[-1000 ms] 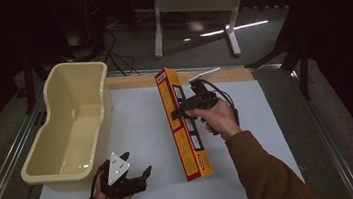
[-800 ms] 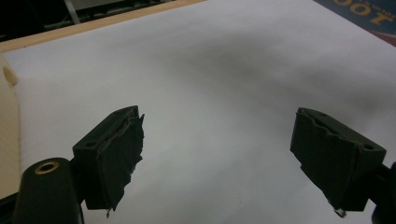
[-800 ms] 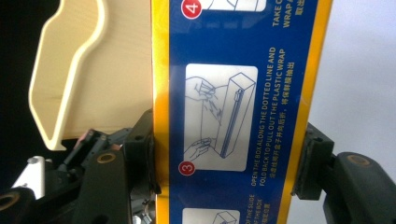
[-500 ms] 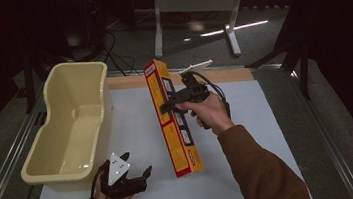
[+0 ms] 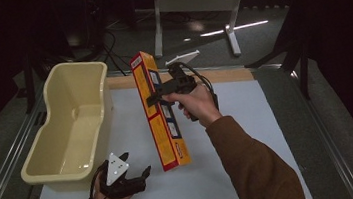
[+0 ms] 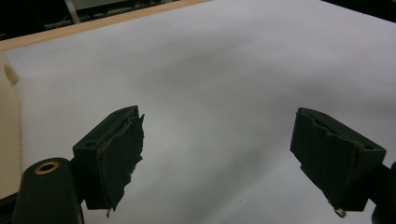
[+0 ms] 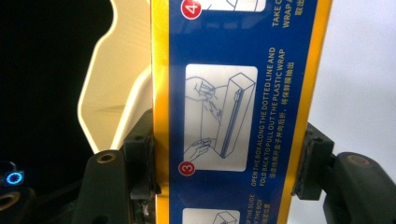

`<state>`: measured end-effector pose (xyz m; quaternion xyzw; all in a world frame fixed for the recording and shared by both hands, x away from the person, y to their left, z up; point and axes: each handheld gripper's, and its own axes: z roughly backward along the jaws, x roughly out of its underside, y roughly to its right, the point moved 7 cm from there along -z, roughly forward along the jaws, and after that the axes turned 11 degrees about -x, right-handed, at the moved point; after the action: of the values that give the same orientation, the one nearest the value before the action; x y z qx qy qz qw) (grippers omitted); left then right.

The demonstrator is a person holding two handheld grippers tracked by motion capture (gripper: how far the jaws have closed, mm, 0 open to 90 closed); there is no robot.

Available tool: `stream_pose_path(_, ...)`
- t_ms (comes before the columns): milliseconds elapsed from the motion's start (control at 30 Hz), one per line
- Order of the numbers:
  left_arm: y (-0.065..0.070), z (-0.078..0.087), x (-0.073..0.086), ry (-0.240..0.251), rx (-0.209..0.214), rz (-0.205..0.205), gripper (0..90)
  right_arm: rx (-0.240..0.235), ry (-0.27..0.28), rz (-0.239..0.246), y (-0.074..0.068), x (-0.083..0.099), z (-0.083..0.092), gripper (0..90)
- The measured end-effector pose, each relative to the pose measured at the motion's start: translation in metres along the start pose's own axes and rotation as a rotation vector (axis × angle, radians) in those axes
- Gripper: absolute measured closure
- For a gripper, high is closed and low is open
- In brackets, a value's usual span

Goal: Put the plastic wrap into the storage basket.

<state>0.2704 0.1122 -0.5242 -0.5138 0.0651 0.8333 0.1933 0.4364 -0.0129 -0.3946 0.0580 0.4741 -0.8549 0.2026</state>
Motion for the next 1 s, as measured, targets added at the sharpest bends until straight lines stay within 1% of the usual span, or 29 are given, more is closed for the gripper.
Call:
stream_pose_path(100,0.001,0.000,0.000,0.002,0.003,0.000,16.9,-0.013,-0.002,-0.004,-0.005,-0.005,-0.003,39.1)
stream_pose_path(167,0.001,0.000,0.000,0.001,0.004,-0.002,16.9,-0.005,-0.005,0.004,-0.008,-0.007,-0.005,39.1)
stream_pose_path(267,0.000,0.001,0.001,0.001,0.005,0.004,16.9,-0.007,-0.012,0.001,-0.009,-0.010,-0.007,39.1)
stream_pose_path(333,0.000,0.002,0.000,0.005,0.005,0.009,17.0,-0.011,-0.006,-0.006,-0.009,-0.013,-0.009,39.2)
stream_pose_path(433,0.001,0.002,0.000,0.004,0.007,0.008,17.0,-0.010,-0.006,-0.012,-0.009,-0.017,-0.011,39.1)
stream_pose_path(533,0.002,0.001,0.000,0.004,0.004,0.004,17.0,0.008,-0.009,-0.005,-0.009,-0.020,-0.013,39.1)
stream_pose_path(633,0.001,0.000,0.001,0.001,0.003,0.003,17.0,-0.001,-0.010,-0.012,-0.010,-0.024,-0.013,39.1)
stream_pose_path(733,0.001,0.000,0.001,-0.002,0.002,0.002,17.0,-0.003,-0.007,-0.014,-0.013,-0.031,-0.015,39.1)
stream_pose_path(1000,0.002,-0.002,0.000,-0.001,0.010,0.001,17.0,0.004,-0.005,-0.001,-0.020,-0.042,-0.022,39.2)
